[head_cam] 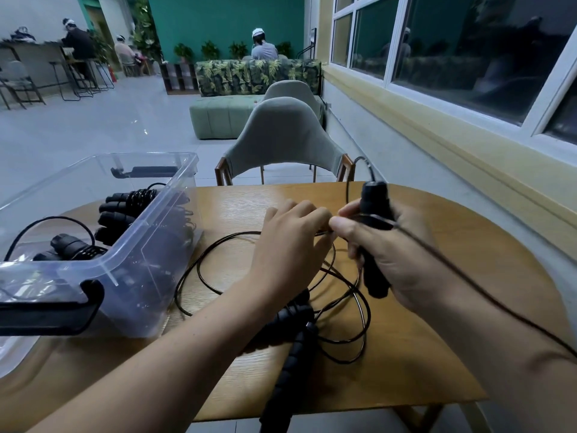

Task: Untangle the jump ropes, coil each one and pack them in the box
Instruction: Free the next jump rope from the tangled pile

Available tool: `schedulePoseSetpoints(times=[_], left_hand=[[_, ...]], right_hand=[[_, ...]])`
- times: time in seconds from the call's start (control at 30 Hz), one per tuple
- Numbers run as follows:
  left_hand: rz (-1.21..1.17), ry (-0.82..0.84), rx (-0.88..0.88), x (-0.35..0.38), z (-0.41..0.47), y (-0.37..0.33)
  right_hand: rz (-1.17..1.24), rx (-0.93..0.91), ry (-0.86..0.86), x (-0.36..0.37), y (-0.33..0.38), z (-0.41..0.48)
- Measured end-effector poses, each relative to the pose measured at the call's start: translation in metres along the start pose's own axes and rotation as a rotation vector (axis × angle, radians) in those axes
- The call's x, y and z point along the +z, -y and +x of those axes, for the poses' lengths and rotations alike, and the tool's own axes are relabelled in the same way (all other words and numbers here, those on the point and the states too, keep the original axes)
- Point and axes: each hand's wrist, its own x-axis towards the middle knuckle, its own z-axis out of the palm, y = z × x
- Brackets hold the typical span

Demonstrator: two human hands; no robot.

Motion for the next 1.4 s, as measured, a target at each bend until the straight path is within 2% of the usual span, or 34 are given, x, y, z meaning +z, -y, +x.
schedulePoseSetpoints(times=[0.23, 0.63, 0.87, 1.0, 1.1, 1.2, 1.4], left_hand=[[-0.067, 0.033, -0.024, -0.005, -0.001, 0.001], [-0.202, 0.061, -0.084, -0.002, 0.002, 0.014], [-0.182, 0.091, -0.103, -0.001, 0.001, 0.004], [-0.177, 0.094, -0.128, -0.002, 0.003, -0.002], [-0.182, 0.085, -0.104, -0.004, 0.003, -0.007], [-0.161, 0.054, -0.048, -0.006, 0.001, -0.01], [-0.181, 0.075, -0.036, -0.007, 0.0, -0.007]], right_hand=[[-0.046, 0.056, 0.005, 0.008, -0.01, 0.001], [0.363, 0.03, -0.176, -0.032, 0.037, 0.01], [0.414, 0.066, -0.27, -0.043, 0.037, 0.019], [0.358, 0.149, -0.224, -0.028, 0.026, 0.014], [0.264, 0.193, -0.129, -0.01, 0.013, 0.005], [0.226, 0.208, -0.053, 0.004, 0.003, -0.001], [0.227, 0.193, -0.028, 0.009, -0.002, -0.002]])
